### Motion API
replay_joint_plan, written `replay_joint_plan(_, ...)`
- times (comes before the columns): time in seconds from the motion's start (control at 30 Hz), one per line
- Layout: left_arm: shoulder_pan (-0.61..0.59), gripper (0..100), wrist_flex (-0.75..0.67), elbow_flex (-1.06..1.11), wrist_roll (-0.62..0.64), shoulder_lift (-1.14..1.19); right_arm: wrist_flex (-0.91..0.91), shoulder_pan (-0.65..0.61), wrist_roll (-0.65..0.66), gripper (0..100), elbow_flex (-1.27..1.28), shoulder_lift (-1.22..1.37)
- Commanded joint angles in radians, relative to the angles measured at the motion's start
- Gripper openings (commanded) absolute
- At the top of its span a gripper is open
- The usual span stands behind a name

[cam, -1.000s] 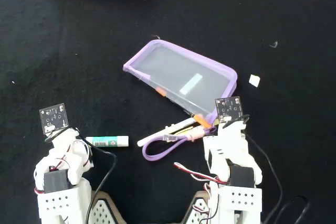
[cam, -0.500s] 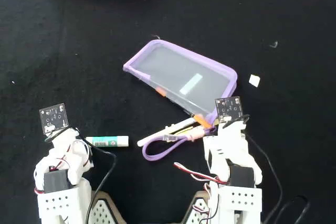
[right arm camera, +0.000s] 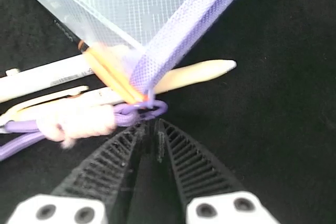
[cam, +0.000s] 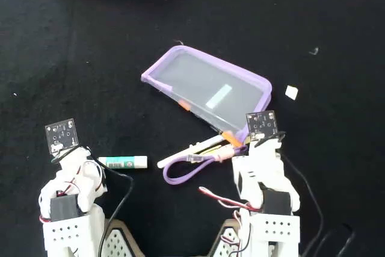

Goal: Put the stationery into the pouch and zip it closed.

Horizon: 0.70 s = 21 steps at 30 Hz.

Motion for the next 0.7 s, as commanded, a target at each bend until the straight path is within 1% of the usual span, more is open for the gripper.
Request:
replay_joint_plan(0.0, -0.005, 6, 0.005, 0.022, -0.003, -0.002, 0.003, -0.051, 0.003, 3.1, 0.001, 0.005)
replay_joint_plan(0.1, -0.005, 6, 0.005, 0.022, -0.003, -0.002, 0.003, -0.068, 0.003, 3.1, 0.001, 0.005)
replay_joint_plan(0.67, -0.005, 6, 0.005, 0.022, -0.003, -0.002, 0.003, -0.069, 0.008, 3.1, 0.001, -0.001)
